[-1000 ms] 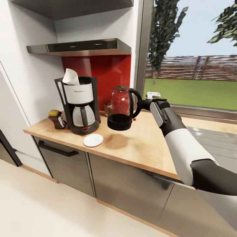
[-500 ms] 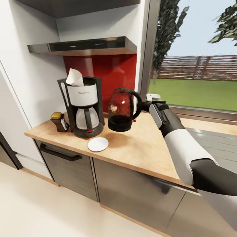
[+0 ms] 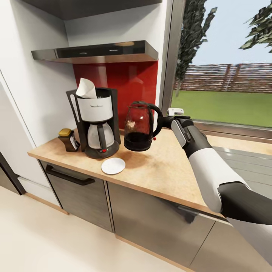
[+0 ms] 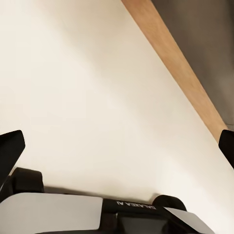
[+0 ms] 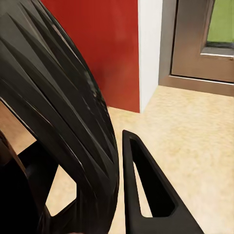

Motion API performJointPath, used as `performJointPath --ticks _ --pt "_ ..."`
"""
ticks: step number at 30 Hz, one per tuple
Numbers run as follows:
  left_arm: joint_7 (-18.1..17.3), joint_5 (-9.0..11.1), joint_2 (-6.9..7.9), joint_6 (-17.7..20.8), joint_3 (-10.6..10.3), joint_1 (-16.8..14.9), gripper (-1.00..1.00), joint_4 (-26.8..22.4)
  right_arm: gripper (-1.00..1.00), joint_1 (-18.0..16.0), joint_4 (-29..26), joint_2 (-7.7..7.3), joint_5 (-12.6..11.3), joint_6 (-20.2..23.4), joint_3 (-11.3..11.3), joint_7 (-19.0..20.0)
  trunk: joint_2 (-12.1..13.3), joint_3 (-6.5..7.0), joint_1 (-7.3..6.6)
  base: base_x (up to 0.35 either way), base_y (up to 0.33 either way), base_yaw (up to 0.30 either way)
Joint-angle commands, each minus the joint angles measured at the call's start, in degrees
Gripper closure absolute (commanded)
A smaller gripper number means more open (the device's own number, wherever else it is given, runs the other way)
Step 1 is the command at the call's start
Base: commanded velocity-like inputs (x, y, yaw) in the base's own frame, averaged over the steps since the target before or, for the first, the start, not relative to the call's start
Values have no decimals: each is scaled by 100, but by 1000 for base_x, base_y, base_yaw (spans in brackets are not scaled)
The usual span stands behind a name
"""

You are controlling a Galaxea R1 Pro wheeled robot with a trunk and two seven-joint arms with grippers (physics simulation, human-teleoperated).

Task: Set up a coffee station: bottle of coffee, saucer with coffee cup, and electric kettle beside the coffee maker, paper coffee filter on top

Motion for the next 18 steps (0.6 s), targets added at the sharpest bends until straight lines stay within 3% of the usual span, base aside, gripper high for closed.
performJointPath --ticks 1,18 --pt "-20 19 1 21 0 -3 -100 1 100 -4 -9 -2 -63 21 15 -51 -45 -24 22 0 0 0" --pt "-20 21 2 21 0 -3 -100 1 100 -4 -9 -8 -60 20 14 -56 -366 -167 198 0 0 0"
